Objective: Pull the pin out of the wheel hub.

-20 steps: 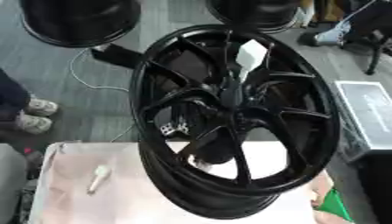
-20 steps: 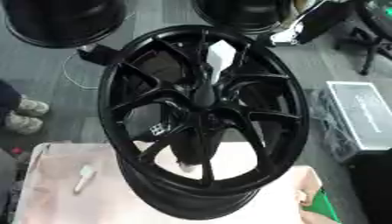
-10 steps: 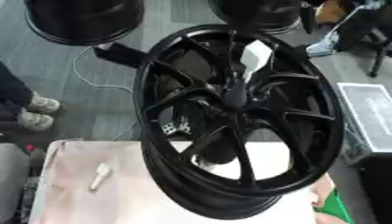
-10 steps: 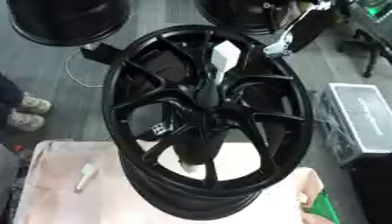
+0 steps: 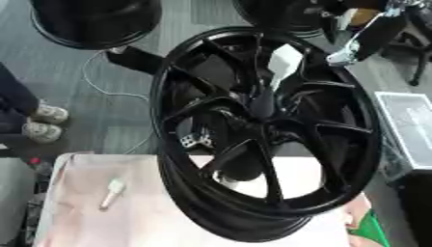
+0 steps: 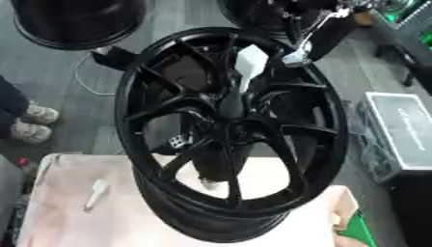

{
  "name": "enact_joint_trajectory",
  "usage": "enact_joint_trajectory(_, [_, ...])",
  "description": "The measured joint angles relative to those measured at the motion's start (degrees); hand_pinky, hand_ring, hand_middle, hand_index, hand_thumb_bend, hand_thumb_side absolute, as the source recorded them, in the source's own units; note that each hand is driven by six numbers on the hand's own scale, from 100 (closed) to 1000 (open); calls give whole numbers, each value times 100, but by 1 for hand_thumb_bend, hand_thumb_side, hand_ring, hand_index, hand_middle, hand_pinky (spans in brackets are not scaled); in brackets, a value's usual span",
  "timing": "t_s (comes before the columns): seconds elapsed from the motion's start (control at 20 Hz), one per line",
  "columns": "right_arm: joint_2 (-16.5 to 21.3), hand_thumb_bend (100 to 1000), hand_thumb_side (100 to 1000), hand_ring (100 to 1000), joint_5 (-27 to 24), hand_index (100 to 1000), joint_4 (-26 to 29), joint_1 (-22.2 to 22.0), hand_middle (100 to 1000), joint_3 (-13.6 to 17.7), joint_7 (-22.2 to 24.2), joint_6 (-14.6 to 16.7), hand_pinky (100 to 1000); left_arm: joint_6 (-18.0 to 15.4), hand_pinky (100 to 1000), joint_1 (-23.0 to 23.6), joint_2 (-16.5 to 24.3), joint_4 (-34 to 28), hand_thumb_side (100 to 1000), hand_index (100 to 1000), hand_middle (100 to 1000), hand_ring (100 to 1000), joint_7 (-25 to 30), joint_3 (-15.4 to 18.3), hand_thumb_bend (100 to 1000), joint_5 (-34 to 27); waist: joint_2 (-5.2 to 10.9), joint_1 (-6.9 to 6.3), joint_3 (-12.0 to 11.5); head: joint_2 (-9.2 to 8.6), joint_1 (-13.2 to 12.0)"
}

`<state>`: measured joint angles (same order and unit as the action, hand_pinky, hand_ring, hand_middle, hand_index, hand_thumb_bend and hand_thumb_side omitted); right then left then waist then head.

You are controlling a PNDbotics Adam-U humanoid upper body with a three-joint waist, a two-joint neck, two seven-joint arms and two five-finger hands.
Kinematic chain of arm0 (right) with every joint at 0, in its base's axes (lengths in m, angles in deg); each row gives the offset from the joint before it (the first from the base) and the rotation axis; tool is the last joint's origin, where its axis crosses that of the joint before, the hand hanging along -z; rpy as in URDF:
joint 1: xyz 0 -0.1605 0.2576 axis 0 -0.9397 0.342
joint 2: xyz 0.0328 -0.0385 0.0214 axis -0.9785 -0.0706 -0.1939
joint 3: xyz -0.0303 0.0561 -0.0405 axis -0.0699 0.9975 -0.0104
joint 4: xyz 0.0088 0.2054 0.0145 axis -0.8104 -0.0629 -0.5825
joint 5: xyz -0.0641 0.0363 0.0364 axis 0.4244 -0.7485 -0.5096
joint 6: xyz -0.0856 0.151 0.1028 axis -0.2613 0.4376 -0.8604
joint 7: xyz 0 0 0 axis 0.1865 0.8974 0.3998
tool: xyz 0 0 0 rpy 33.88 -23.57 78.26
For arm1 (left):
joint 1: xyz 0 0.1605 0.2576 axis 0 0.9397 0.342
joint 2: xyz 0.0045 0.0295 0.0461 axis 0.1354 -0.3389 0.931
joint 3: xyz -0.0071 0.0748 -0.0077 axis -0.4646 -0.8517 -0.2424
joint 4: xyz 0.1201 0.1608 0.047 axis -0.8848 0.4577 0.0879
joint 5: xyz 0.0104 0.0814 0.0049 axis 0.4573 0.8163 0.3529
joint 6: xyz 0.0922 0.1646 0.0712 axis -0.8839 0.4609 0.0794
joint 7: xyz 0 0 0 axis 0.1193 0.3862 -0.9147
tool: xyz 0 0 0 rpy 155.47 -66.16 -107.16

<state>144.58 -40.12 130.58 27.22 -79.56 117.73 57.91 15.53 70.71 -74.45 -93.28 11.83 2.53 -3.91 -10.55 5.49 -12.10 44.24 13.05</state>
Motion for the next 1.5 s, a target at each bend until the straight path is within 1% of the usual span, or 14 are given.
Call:
enact_joint_trajectory(0.35, [-212, 363, 253, 418, 169, 917, -333, 124, 847, -114, 110, 83, 460, 0, 616, -2, -2, 0, 1000, 777, 667, 687, 36, -7, 173, 0, -12, -25, -12, 0, 79])
enact_joint_trajectory(0.7, [-327, 356, 245, 416, 277, 915, -569, 158, 846, -193, 169, 127, 458, -18, 617, -11, -5, 0, 1000, 777, 667, 688, 57, -8, 169, 0, -25, -56, -63, 0, 122])
enact_joint_trajectory(0.85, [-374, 355, 247, 414, 312, 915, -640, 168, 845, -216, 185, 145, 457, -22, 617, -18, -7, 0, 1000, 777, 667, 688, 61, -12, 169, -1, -51, -77, -82, 0, 123])
enact_joint_trajectory(1.5, [-528, 330, 231, 406, 423, 894, -860, 177, 826, -338, 195, 197, 452, -42, 618, -58, -9, 0, 1000, 777, 668, 689, 87, -42, 167, -2, -82, -79, -144, 0, 122])
